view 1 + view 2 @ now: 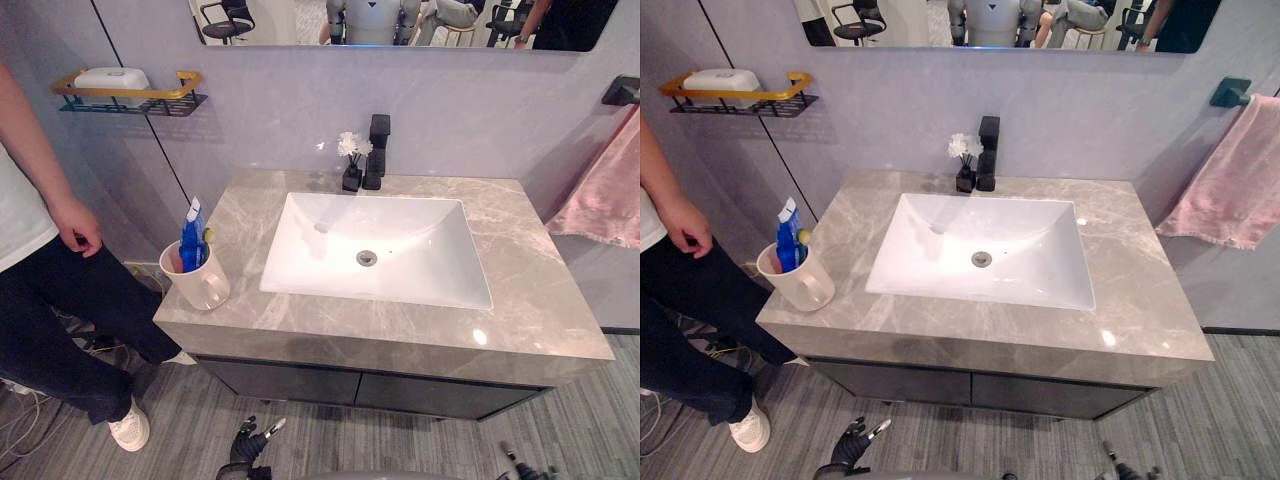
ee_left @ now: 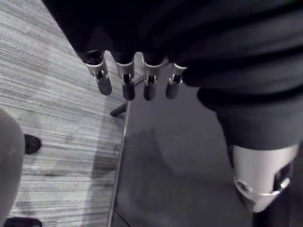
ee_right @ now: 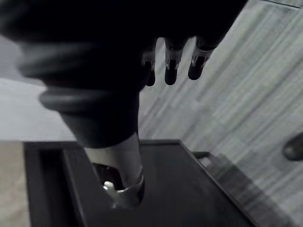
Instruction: Organize washtable
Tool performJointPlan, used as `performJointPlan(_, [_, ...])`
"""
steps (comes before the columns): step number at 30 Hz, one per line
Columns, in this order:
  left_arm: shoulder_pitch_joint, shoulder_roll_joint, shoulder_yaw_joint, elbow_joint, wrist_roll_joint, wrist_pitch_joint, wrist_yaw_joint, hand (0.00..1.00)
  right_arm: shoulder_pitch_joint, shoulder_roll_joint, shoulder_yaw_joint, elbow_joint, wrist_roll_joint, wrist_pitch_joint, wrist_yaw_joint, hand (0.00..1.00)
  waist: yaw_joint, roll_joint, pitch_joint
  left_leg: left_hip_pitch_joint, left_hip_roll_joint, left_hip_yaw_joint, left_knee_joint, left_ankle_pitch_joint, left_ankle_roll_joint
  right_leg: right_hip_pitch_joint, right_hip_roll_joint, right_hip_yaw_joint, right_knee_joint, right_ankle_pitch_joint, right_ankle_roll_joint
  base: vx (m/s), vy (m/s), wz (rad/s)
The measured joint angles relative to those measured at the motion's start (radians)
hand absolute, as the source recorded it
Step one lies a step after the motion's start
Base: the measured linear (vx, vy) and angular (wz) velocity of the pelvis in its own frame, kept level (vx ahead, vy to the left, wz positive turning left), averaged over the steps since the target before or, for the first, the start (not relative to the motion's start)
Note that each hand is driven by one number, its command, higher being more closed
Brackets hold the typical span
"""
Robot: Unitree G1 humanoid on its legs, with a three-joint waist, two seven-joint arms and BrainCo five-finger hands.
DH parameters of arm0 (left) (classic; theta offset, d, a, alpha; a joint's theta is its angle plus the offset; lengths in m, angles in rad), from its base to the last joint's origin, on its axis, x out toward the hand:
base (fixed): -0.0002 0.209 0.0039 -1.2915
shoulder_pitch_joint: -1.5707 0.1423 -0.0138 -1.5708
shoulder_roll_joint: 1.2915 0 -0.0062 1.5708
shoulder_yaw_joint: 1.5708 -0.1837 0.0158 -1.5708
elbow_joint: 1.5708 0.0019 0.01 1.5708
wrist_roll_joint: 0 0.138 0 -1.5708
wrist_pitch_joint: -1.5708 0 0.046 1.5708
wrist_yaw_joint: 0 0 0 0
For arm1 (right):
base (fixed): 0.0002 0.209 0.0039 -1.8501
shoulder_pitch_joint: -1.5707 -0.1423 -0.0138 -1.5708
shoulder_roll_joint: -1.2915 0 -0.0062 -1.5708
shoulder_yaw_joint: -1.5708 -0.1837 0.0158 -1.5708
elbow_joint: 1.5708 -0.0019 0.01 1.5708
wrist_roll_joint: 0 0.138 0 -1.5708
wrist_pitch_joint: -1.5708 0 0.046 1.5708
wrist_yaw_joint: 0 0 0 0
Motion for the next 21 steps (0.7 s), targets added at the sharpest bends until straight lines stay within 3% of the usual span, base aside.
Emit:
performJointPlan(9, [-0.019,0.011,-0.01,0.035,0.006,-0.001,0.001,0.0,-0.032,-0.005,0.122,0.12,-0.107,0.007,0.045,0.0,0.003,-0.005,0.003,0.006,-0.008,-0.025,-0.005,0.005,-0.007,0.013,-0.007,-0.02,-0.003,-0.002,0.003,-0.02,0.007,0.07])
performJointPlan(21, [-0.056,0.05,-0.046,0.102,0.039,-0.011,0.014,0.0,-0.1,-0.025,0.221,0.222,-0.143,-0.003,0.045,0.0,0.002,-0.036,0.019,0.017,-0.007,-0.062,-0.04,0.028,-0.016,0.048,0.003,-0.057,-0.055,0.012,0.002,-0.01,-0.008,0.09])
